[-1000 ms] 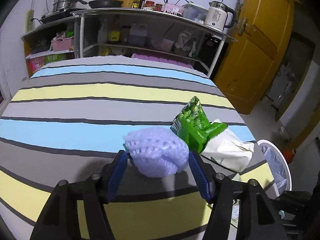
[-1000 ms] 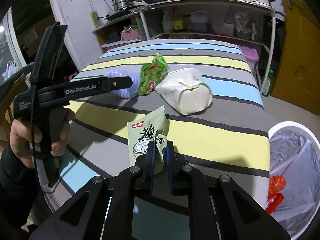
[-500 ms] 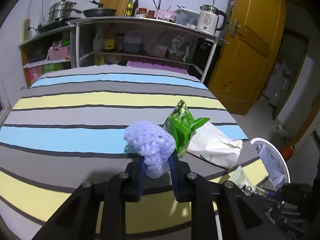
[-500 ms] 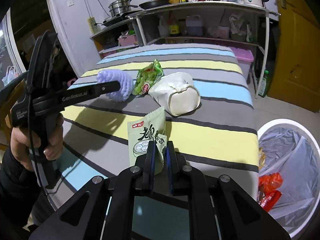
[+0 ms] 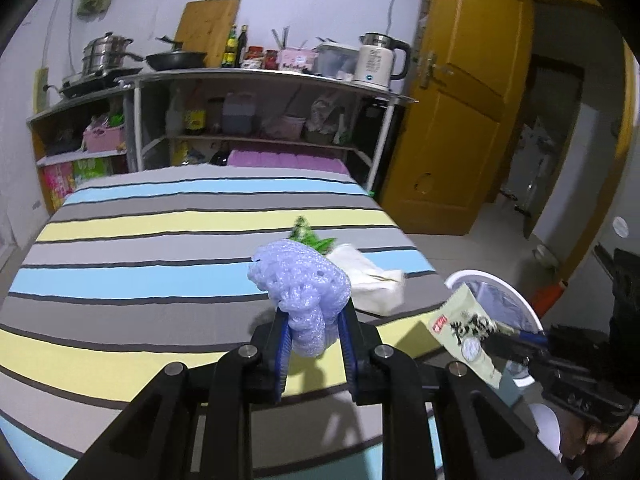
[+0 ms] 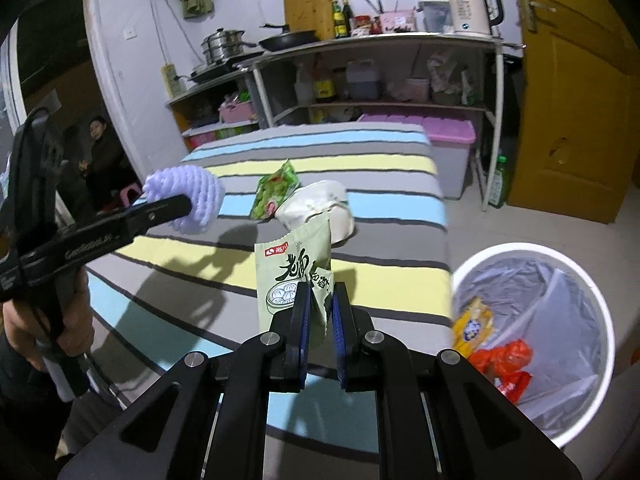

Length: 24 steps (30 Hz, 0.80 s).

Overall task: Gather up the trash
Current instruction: 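Carry the green-white snack packet and lavender mesh scrubber over the white bin with both tools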

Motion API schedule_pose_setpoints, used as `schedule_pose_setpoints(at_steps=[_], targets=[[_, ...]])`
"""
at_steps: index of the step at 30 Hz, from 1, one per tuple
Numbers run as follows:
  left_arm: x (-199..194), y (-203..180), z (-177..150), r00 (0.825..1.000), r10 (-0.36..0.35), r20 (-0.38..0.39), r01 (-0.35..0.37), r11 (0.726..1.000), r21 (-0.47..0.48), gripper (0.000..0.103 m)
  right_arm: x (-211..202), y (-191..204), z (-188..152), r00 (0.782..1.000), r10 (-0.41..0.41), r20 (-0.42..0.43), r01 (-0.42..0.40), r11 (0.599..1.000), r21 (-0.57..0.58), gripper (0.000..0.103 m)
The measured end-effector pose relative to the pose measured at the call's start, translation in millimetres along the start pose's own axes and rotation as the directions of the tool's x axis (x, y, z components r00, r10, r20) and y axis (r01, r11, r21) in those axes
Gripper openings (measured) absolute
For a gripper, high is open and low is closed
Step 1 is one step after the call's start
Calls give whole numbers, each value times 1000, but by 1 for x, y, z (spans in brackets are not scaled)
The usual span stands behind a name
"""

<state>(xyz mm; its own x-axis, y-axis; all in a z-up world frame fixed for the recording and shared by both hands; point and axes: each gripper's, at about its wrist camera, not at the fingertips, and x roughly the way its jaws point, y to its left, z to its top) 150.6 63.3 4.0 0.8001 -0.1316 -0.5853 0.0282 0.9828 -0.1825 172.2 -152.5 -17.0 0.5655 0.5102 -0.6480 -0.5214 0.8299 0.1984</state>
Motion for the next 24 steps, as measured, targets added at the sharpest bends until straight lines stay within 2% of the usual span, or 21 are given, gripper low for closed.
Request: schedule_pose_setpoints(at_steps=[14, 24], targets=[[-9, -68, 4, 993, -121, 12, 119, 987, 107, 23, -54, -38, -7, 991, -114, 75, 109, 992, 67, 11], [5, -119, 6, 980, -197, -9, 195, 964, 180, 23, -74, -73, -14, 978, -187, 89, 175, 976, 129, 11]])
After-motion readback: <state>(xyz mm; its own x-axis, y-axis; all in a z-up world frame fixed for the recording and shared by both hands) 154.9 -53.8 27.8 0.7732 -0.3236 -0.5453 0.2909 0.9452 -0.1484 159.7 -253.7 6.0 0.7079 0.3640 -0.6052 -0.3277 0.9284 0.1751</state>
